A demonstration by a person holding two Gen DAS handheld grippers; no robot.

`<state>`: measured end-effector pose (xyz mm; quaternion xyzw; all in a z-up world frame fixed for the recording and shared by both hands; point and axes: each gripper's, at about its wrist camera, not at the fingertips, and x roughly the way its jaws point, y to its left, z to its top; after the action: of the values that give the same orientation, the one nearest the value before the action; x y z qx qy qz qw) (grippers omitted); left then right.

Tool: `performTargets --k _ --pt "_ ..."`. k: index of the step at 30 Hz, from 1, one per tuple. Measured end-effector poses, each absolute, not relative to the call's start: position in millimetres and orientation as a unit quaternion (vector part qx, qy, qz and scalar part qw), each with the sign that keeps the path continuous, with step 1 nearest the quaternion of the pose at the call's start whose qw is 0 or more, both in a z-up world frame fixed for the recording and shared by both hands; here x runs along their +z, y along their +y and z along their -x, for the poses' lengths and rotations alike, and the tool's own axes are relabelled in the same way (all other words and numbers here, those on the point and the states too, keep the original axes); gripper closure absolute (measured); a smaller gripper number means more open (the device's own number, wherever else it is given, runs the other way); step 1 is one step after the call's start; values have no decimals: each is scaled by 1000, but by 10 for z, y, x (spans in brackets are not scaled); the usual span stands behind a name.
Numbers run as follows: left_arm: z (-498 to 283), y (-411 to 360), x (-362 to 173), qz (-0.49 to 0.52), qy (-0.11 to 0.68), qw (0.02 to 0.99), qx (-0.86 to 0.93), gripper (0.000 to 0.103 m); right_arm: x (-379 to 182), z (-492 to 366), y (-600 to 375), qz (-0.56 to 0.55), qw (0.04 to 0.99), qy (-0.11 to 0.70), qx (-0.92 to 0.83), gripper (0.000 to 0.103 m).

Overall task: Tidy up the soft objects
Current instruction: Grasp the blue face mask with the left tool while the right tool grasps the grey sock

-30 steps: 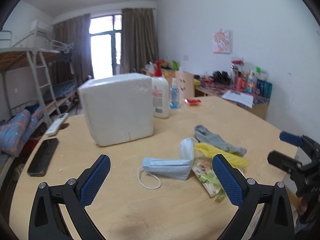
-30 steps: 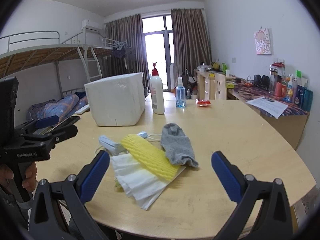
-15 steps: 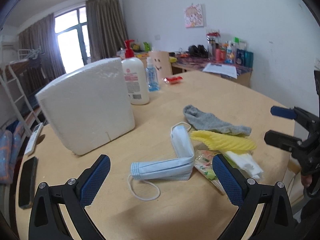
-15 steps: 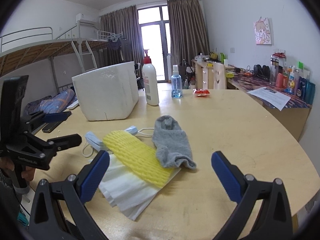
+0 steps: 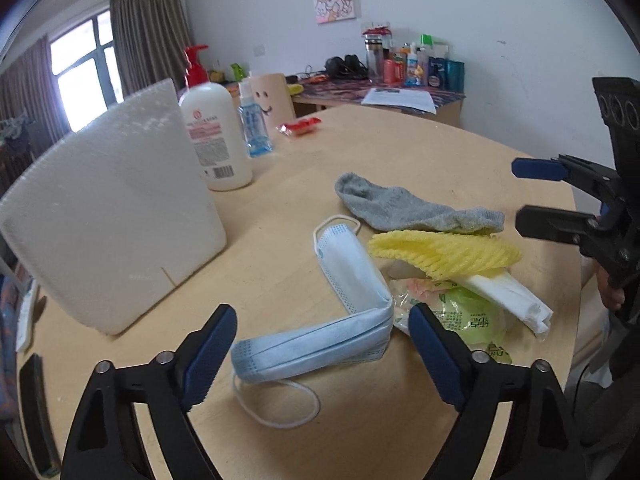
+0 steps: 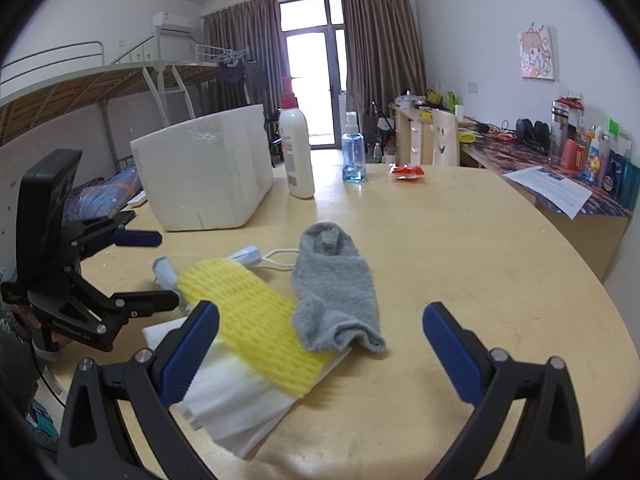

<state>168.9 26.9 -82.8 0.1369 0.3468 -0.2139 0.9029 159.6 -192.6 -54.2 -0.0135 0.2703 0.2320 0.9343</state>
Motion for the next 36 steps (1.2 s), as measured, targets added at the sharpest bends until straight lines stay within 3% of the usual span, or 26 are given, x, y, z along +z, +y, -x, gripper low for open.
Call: performTargets --k 14,18,23,28,32,35,36 --pt "-1763 251 -939 -139 372 877 -271 55 -567 -1962 -1840 41 924 314 213 0" --pt "-1747 276 -935 -129 371 875 -283 71 -581 -2055 -1806 48 921 325 211 0" --pt "-1780 351 -933 -113 370 881 -272 78 -633 -2123 -1759 66 914 341 208 1" --pt "-1827 470 -890 -82 364 890 -262 79 -728 -2238 -1705 82 903 369 203 16" --pt "-1854 541 -885 -62 364 894 -256 79 -794 -2285 -1674 92 895 384 206 18" --pt "-1847 555 -880 -54 365 894 -253 79 -829 -2301 -1637 101 889 393 211 27" --pt "-1843 560 -878 -51 364 895 -253 79 -846 -2311 -1626 104 887 398 211 36"
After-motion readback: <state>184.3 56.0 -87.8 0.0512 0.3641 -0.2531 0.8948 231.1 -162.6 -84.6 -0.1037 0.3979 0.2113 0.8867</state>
